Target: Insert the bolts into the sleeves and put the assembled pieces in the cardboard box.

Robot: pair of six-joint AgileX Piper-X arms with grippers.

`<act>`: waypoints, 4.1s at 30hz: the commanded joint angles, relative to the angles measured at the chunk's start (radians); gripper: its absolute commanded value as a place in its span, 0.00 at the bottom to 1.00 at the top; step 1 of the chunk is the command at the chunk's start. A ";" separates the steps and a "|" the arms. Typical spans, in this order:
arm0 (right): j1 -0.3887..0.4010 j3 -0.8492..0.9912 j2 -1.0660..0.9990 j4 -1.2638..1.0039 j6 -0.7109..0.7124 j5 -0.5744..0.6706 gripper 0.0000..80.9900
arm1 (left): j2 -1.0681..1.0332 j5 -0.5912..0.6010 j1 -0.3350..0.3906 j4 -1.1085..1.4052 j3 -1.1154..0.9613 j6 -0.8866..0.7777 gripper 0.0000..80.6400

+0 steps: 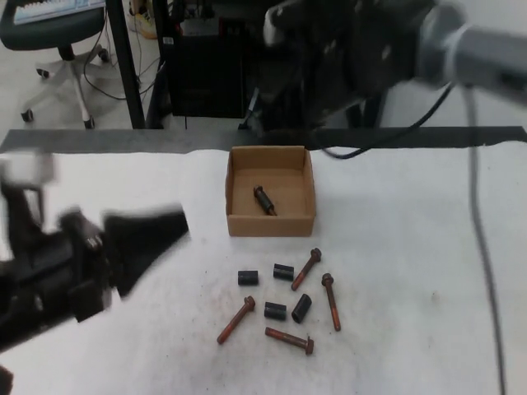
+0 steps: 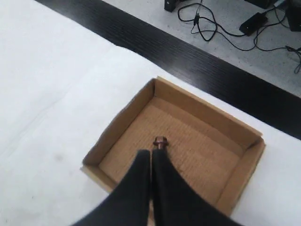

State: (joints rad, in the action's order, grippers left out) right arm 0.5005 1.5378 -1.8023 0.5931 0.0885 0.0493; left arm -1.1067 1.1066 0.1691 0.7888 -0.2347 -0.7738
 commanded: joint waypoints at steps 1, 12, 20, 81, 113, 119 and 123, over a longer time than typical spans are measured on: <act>-0.001 -0.038 0.095 0.085 0.071 -0.049 0.01 | 0.007 0.146 0.016 -0.203 -0.030 0.006 0.00; -0.057 -0.422 0.576 0.167 -0.097 0.089 0.01 | -0.002 -0.709 0.164 -0.859 -0.262 0.627 0.00; -0.057 -0.648 0.892 0.220 -0.151 0.108 0.01 | -0.188 -0.836 0.262 -1.308 -0.525 0.945 0.00; -0.057 -0.705 0.968 0.309 -0.227 0.175 0.01 | -0.811 -1.046 0.465 -1.607 -1.032 0.931 0.41; -0.057 -0.705 0.968 0.304 -0.125 0.269 0.01 | -0.687 -1.018 0.463 -1.730 -1.030 1.043 0.00; -0.057 -0.705 0.955 0.193 -0.068 0.279 0.01 | -0.387 -0.982 0.459 -1.619 -0.958 0.965 0.00; -0.057 -0.701 0.879 0.097 -0.068 0.279 0.01 | -0.152 -1.001 0.446 -1.522 -0.827 0.871 0.00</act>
State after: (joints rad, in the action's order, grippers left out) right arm 0.4459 0.8309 -0.8841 0.7405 0.0121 0.3175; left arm -1.2432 0.0991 0.6161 -0.7392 -1.0549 0.1108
